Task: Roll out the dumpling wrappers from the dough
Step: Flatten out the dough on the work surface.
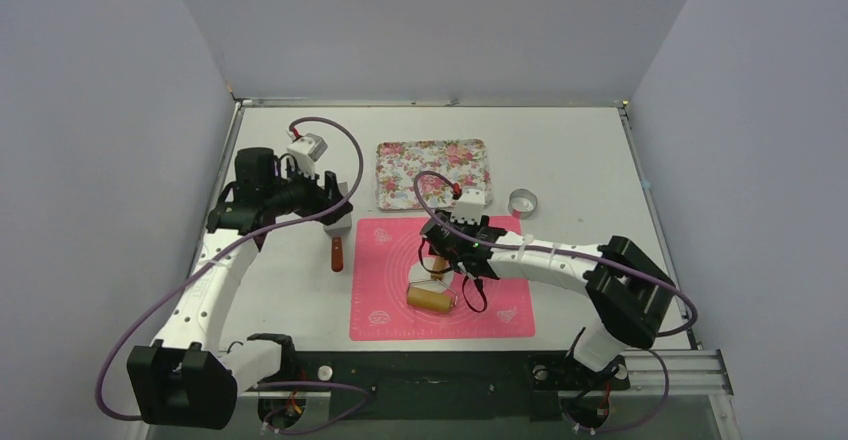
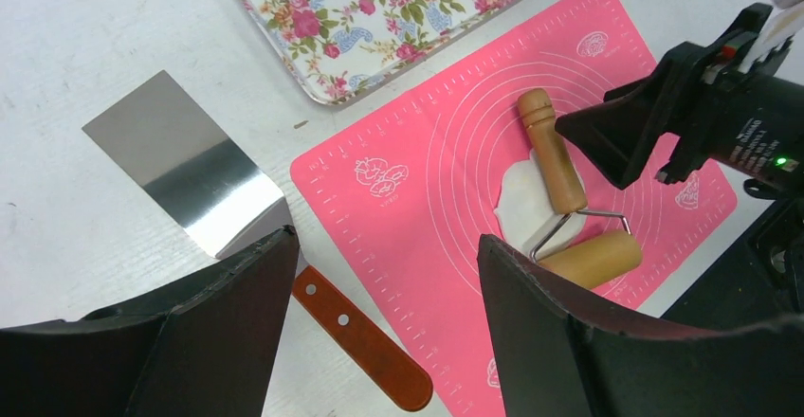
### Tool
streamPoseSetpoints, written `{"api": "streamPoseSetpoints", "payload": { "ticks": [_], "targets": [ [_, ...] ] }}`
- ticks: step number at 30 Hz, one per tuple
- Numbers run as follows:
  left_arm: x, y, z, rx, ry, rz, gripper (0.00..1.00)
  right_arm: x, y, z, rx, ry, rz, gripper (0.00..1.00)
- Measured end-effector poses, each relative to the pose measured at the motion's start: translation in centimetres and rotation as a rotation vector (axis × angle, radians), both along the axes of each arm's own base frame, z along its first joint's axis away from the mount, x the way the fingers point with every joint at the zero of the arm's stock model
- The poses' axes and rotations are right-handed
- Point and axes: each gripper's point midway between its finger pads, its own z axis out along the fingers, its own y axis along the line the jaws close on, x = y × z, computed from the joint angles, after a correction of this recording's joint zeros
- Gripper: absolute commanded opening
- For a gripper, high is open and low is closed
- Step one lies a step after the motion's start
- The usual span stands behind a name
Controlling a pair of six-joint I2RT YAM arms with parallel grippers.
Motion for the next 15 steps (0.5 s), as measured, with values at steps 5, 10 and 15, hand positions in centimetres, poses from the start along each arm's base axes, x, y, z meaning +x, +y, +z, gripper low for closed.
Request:
{"api": "streamPoseSetpoints", "payload": {
  "ticks": [5,10,15],
  "targets": [
    [-0.1,-0.2,1.2,-0.014,-0.045,0.003,0.68,0.4,0.6,-1.8,-0.02,0.035,-0.041,0.62],
    [-0.3,-0.4,1.5,-0.028,-0.064,-0.002,0.68,1.5,2.5,-2.4,-0.003,0.046,-0.049,0.58],
    [-0.4,-0.5,1.4,-0.033,-0.058,-0.003,0.68,1.0,2.2,-3.9,-0.016,0.076,-0.064,0.51]
  ]
}}
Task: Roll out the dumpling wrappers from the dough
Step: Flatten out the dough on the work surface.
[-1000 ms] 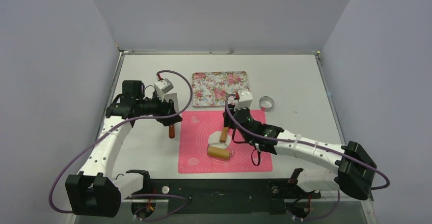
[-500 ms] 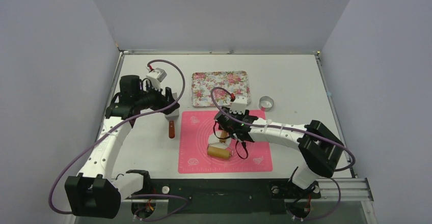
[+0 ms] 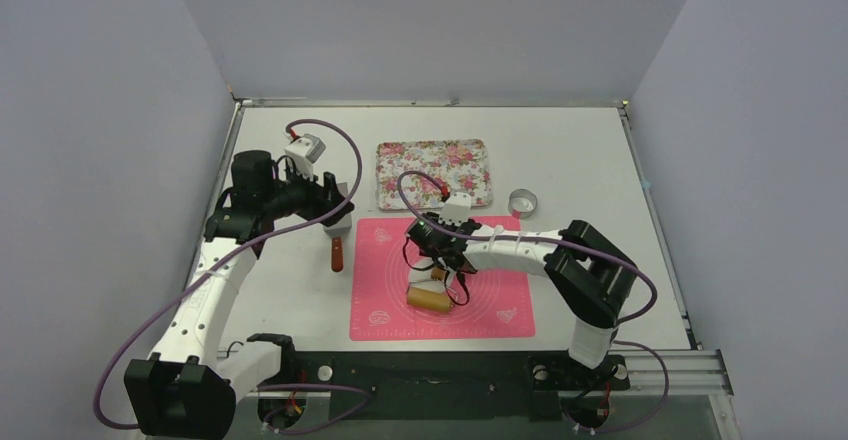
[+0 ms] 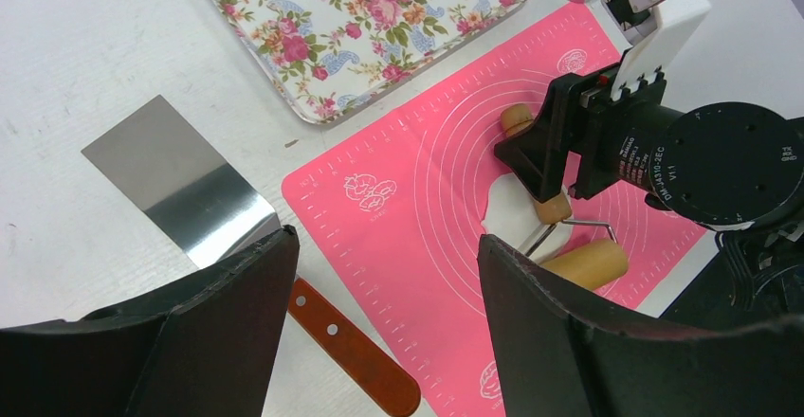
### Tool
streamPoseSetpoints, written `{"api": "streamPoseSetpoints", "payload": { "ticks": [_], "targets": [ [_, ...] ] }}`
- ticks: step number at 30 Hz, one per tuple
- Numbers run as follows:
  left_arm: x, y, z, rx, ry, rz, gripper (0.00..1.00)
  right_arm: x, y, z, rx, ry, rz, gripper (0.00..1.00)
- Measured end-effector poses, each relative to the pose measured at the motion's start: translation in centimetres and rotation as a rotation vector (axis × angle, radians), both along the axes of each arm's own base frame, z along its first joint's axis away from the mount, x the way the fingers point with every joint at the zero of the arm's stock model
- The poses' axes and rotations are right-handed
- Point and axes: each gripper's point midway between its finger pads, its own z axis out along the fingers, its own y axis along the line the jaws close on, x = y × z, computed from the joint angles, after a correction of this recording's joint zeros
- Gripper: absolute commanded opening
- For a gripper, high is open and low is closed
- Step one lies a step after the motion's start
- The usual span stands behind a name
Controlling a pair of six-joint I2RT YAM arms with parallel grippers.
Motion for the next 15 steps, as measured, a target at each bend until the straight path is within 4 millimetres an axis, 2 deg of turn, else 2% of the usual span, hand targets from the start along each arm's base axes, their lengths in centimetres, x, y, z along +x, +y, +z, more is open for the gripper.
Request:
{"api": "streamPoseSetpoints", "payload": {
  "ticks": [3,6,9,15],
  "targets": [
    [0.0,-0.1,0.0,-0.003,0.001,-0.002,0.68,-0.5,-0.4,-0.8,-0.007,0.021,0.001,0.4],
    [0.0,-0.1,0.0,-0.003,0.0,-0.003,0.68,-0.4,-0.5,-1.7,-0.022,0.03,0.0,0.2],
    [0.0,-0.1,0.0,-0.006,0.004,-0.006,0.68,0.1,-0.5,-1.6,-0.005,0.018,-0.005,0.01],
    [-0.2,-0.6,-0.3,-0.023,0.022,-0.035,0.68,0.4,-0.5,-1.3,0.048,-0.01,0.029,0.0]
  ]
}}
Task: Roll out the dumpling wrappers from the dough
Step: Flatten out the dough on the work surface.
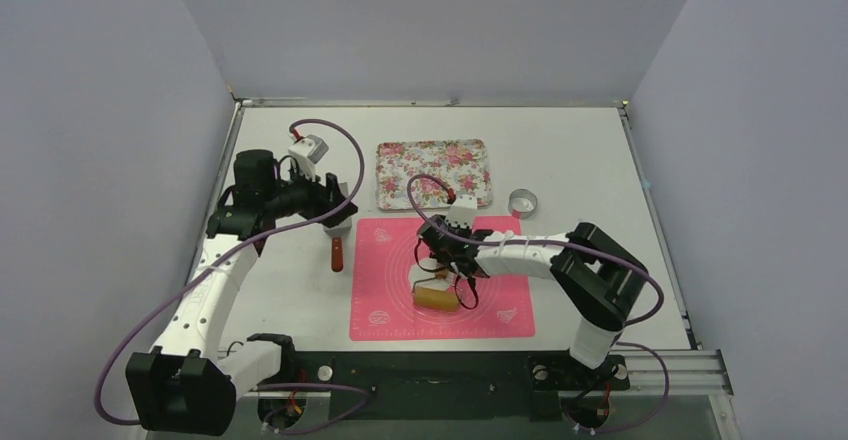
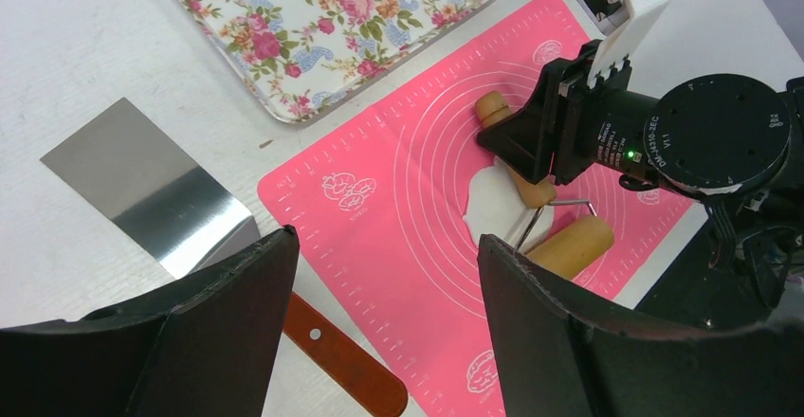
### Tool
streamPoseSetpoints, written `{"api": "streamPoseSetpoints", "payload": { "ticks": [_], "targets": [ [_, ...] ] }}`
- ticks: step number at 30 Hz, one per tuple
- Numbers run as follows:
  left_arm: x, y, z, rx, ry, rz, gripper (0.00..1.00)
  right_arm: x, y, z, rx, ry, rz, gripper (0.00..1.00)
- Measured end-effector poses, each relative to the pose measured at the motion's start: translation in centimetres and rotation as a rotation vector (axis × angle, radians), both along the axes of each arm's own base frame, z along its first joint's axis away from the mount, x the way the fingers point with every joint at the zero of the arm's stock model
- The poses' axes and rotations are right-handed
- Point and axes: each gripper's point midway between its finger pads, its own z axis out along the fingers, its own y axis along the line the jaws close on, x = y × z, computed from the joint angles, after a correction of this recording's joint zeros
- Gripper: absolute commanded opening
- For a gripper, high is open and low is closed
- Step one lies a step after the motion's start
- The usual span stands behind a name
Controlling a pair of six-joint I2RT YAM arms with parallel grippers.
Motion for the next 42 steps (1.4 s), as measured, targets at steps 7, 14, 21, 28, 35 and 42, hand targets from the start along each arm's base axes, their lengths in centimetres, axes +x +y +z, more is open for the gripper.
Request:
{"api": "streamPoseSetpoints", "payload": {
  "ticks": [7,14,21,28,35,42],
  "targets": [
    [-0.9,-1.4,0.2,-0.053,0.021,-0.085,0.68,-2.0,-0.2,3.7,0.093,-0.153,0.143,0.0],
    [-2.0,-4.4,0.6,-0.123,0.04,-0.209,0.68,-3.5,1.1,8.5,0.159,-0.401,0.32,0.0],
    [-3.9,-7.4,0.3,-0.155,0.044,-0.352,0.68,-3.2,0.1,10.0,0.151,-0.502,0.348,0.0],
    [-6.1,-10.4,-1.6,-0.129,0.064,-0.483,0.68,-3.4,-1.3,15.6,0.293,-0.644,0.27,0.0],
    [-6.3,-13.3,-3.1,-0.065,-0.013,-0.579,0.69,-3.1,-2.7,17.1,0.308,-0.708,0.192,0.0],
    [-7.9,-16.3,-3.6,-0.042,-0.03,-0.659,0.69,-3.0,-2.4,20.0,0.308,-0.759,0.146,0.0]
  ]
}}
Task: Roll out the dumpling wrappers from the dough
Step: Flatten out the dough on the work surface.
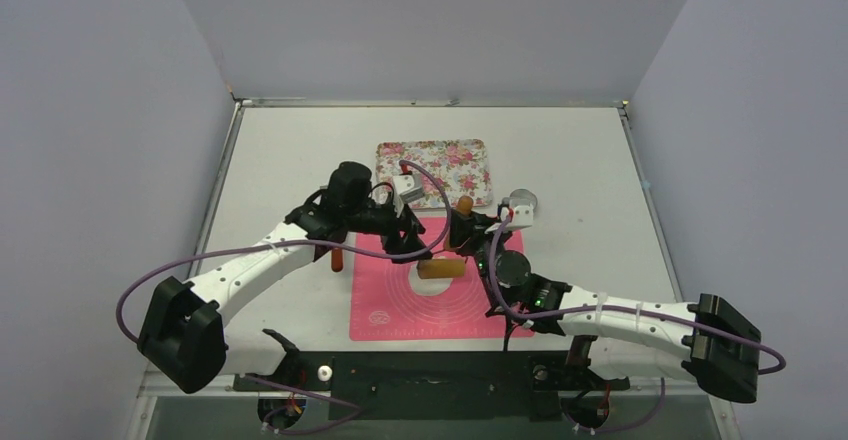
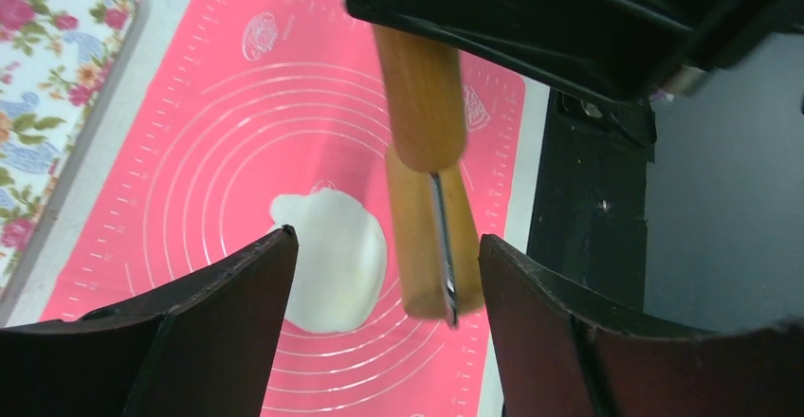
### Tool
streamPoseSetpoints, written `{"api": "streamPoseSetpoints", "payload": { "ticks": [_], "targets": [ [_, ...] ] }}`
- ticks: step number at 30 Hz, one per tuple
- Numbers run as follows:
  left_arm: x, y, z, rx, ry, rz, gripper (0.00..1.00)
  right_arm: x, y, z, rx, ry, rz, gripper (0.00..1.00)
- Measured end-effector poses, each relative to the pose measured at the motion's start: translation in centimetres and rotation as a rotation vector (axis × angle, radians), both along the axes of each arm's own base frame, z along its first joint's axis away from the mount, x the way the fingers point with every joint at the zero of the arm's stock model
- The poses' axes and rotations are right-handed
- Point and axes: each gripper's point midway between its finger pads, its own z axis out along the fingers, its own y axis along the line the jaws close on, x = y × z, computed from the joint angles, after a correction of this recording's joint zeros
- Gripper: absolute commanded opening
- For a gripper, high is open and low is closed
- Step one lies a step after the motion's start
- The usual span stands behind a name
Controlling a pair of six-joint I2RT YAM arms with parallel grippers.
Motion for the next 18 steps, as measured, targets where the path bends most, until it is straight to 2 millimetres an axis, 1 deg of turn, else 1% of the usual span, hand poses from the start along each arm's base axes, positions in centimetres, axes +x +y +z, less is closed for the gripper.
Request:
{"api": "streamPoseSetpoints", "payload": {
  "ticks": [2,6,8,11,15,18],
  "targets": [
    [0.3,-0.4,0.7,-0.021,0.006,0.016,0.69,-0.3,0.4,1.5,0.034,-0.01,-0.014,0.0],
    [1.3,-1.2,3.0,-0.078,0.019,0.065,0.69,-0.8,1.0,4.1,0.111,-0.019,-0.046,0.0],
    [1.4,-1.4,3.8,-0.096,0.029,0.075,0.69,-0.8,0.6,4.7,0.132,-0.017,-0.08,0.0],
    [1.6,-1.7,5.0,-0.126,0.047,0.091,0.69,-0.5,0.5,5.0,0.149,-0.009,-0.112,0.0],
    [1.4,-2.4,6.6,-0.189,0.081,0.081,0.69,-0.5,1.1,4.7,0.138,0.002,-0.123,0.0],
    [1.0,-2.8,7.2,-0.215,0.097,0.068,0.69,-0.4,1.3,4.8,0.136,0.004,-0.126,0.0]
  ]
}}
